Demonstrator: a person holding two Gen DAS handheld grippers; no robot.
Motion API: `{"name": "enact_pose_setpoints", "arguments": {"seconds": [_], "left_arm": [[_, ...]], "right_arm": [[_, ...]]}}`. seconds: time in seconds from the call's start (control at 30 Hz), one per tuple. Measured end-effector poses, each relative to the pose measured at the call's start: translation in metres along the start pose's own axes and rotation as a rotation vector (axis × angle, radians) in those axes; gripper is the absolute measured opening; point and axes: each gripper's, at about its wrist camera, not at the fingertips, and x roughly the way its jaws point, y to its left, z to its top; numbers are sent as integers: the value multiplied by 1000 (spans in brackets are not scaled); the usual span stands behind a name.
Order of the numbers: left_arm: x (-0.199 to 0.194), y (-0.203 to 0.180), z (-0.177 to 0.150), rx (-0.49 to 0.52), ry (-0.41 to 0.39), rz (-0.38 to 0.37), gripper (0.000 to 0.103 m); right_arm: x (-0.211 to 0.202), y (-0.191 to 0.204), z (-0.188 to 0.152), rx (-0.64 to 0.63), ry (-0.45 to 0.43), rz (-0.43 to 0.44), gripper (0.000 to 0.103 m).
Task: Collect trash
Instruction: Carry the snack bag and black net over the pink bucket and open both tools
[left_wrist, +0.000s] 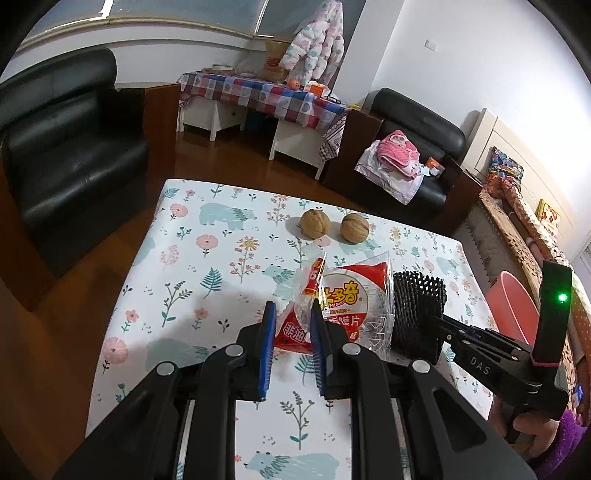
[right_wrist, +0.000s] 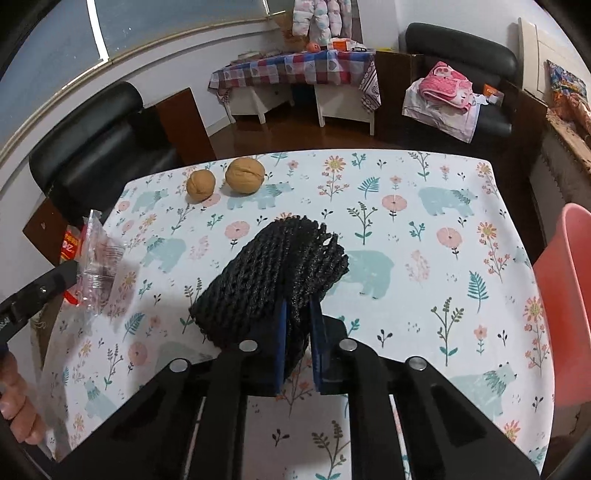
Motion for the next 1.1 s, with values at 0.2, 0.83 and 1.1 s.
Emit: {"name": "enact_pose_setpoints", "arguments": {"seconds": [0.2, 0.83, 1.1], "left_arm": [[-4, -8, 0, 13, -5, -8, 17], [-16, -47, -6, 65, -14, -76, 17], [-17, -73, -9, 98, -10, -109, 17]], "right_arm": [[-18, -9, -2, 10, -19, 10, 11], [-78, -61, -32, 74, -60, -64, 11], [-94, -79, -36, 112, -85, -74, 11]]}}
